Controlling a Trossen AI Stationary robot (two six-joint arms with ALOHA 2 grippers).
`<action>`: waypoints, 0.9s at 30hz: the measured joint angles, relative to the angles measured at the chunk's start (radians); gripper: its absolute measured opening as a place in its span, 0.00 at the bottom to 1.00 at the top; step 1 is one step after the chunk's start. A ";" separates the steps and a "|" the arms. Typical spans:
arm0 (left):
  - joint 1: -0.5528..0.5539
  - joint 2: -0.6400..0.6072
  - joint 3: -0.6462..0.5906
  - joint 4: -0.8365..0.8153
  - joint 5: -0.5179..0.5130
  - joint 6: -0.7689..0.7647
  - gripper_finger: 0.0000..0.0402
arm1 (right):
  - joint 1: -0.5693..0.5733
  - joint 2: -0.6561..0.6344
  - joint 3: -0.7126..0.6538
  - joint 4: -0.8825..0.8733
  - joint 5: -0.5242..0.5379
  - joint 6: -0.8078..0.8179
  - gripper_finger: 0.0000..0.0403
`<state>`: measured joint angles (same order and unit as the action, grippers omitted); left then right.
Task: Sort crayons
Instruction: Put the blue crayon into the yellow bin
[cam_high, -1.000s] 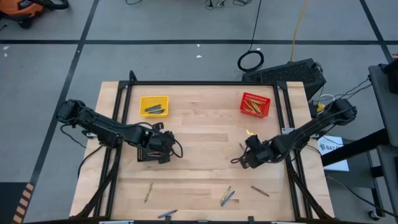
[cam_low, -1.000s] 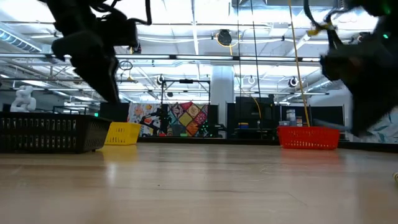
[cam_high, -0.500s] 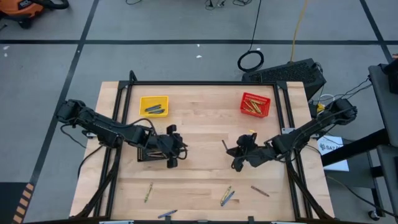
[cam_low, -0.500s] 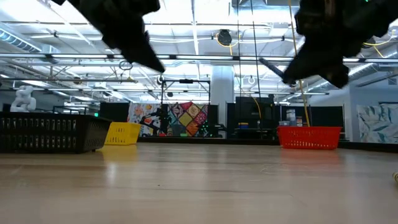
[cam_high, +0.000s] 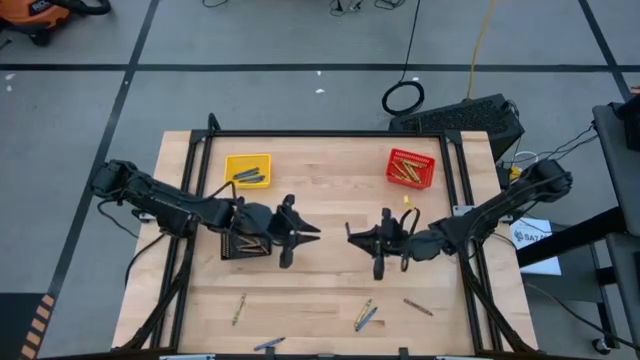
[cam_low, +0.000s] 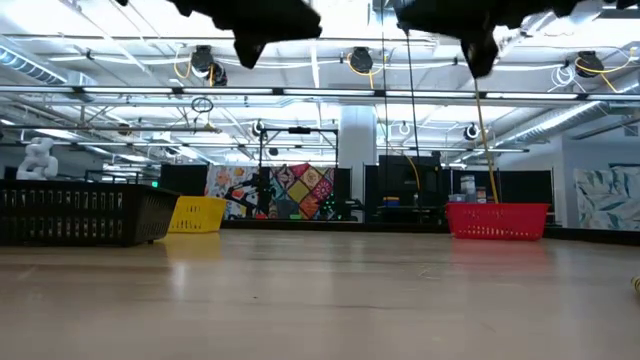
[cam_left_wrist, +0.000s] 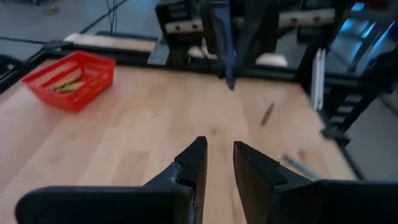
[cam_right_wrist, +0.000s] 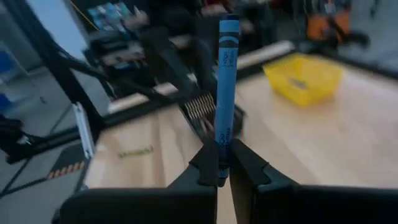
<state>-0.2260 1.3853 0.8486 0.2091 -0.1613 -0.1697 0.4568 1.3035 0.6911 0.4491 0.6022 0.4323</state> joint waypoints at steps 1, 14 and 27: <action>0.005 0.000 0.000 0.019 0.012 -0.008 0.20 | 0.000 0.006 0.000 0.036 0.000 -0.031 0.00; 0.050 0.009 0.000 0.139 0.162 -0.008 0.20 | -0.006 0.112 0.001 0.249 -0.041 -0.169 0.00; 0.062 0.009 0.000 0.164 0.237 -0.009 0.20 | -0.045 0.192 0.001 0.423 -0.124 -0.236 0.00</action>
<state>-0.1638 1.3941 0.8486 0.3735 0.0759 -0.1783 0.4121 1.4954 0.6922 0.8722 0.4779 0.1959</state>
